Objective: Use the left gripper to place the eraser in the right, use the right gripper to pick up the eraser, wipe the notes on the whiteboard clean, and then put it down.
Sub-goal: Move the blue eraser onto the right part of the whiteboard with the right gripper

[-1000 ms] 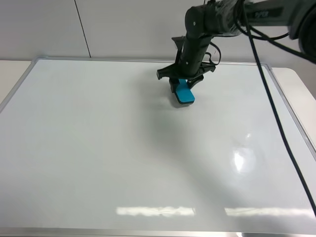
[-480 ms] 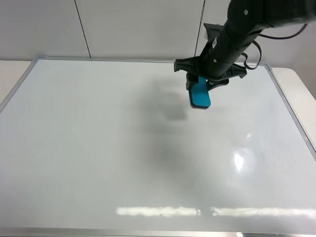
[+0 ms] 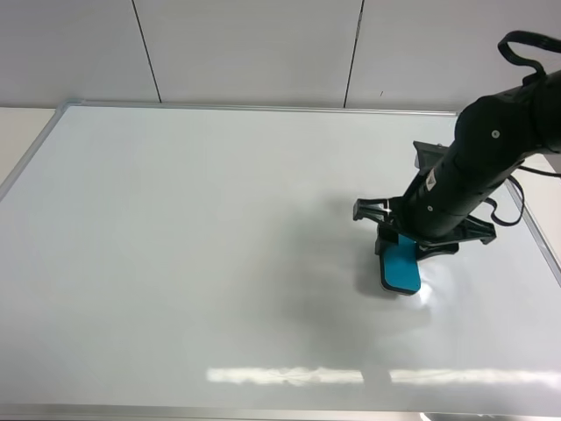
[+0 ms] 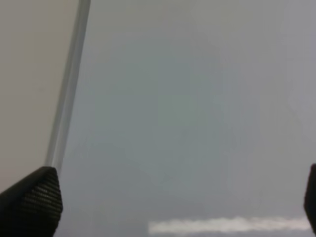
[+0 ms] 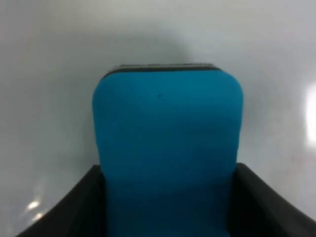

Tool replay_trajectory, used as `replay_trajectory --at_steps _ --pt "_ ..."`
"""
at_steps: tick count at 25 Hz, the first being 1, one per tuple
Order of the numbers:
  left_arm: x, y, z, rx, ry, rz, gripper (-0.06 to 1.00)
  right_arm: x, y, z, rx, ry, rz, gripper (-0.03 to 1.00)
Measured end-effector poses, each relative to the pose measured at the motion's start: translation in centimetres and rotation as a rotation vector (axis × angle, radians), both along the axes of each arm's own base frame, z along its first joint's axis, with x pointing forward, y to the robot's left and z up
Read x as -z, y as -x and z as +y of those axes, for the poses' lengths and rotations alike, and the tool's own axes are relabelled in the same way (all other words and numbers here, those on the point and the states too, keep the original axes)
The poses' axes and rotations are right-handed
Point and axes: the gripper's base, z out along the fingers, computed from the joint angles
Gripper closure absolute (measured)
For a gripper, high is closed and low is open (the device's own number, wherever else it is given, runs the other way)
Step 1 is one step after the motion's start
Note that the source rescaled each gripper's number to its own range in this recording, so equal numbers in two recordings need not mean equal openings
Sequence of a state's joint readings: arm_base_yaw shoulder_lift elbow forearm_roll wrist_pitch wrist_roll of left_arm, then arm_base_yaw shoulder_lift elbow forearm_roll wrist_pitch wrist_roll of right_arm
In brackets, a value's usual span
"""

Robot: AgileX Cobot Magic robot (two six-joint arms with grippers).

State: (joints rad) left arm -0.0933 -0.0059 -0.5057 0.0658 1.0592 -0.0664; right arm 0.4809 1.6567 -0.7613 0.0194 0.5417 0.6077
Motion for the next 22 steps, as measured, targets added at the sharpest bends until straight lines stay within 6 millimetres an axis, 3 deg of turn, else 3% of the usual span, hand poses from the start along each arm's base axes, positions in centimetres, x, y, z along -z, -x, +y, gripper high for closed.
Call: replay_trajectory --at_steps 4,15,17,18,19,22 --pt "0.0 0.0 0.0 0.000 0.000 0.000 -0.06 0.8 1.0 -0.5 0.025 0.015 0.036 0.93" --pt "0.0 0.0 0.0 0.000 0.000 0.000 -0.06 0.8 1.2 0.2 -0.011 0.014 0.019 0.91" --pt "0.0 0.0 0.0 0.000 0.000 0.000 -0.06 0.8 1.4 0.5 -0.082 0.035 0.007 0.65" --pt "0.0 0.0 0.0 0.000 0.000 0.000 -0.06 0.8 1.5 0.8 -0.132 0.048 -0.004 0.39" --pt "0.0 0.0 0.0 0.000 0.000 0.000 -0.06 0.8 1.6 1.0 -0.177 0.057 -0.017 0.21" --pt "0.0 0.0 0.0 0.000 0.000 0.000 -0.06 0.7 1.6 1.6 -0.240 0.054 -0.054 0.02"
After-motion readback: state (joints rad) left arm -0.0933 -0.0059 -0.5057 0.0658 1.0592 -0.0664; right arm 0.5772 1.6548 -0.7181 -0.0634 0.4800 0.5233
